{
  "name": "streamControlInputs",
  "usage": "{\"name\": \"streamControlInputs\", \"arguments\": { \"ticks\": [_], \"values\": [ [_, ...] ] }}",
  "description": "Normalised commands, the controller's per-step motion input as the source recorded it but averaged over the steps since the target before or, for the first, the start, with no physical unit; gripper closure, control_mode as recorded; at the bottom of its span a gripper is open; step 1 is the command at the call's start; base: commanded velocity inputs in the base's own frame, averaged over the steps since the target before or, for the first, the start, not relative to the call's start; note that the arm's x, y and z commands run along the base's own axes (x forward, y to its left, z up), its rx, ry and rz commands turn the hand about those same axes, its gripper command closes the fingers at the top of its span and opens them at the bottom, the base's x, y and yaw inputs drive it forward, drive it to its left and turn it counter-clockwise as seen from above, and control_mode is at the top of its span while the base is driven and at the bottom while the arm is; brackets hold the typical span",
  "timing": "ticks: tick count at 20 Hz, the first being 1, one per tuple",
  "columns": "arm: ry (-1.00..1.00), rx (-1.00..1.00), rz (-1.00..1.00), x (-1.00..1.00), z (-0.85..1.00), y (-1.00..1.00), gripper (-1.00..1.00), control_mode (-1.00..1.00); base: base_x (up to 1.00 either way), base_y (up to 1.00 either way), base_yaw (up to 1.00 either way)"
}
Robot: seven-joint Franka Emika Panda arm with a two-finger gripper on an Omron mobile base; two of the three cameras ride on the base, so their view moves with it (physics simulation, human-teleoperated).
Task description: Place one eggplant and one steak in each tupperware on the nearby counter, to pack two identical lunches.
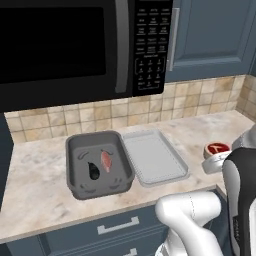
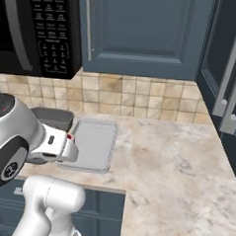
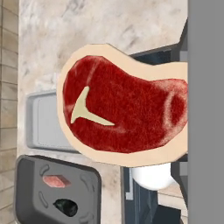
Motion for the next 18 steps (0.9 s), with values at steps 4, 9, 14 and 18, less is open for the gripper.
{"name": "streamControlInputs", "arguments": {
  "ticks": [4,9,14,18],
  "values": [
    [-0.10,0.00,0.00,0.00,-0.66,0.23,1.00,-1.00,0.00,0.00,0.00],
    [-0.14,0.00,0.00,0.12,-0.55,0.37,1.00,-1.00,0.00,0.00,0.00],
    [-0.17,0.00,0.00,0.33,-0.45,0.11,1.00,-1.00,0.00,0.00,0.00],
    [-0.10,0.00,0.00,0.46,-0.40,0.00,1.00,-1.00,0.00,0.00,0.00]
  ]
}}
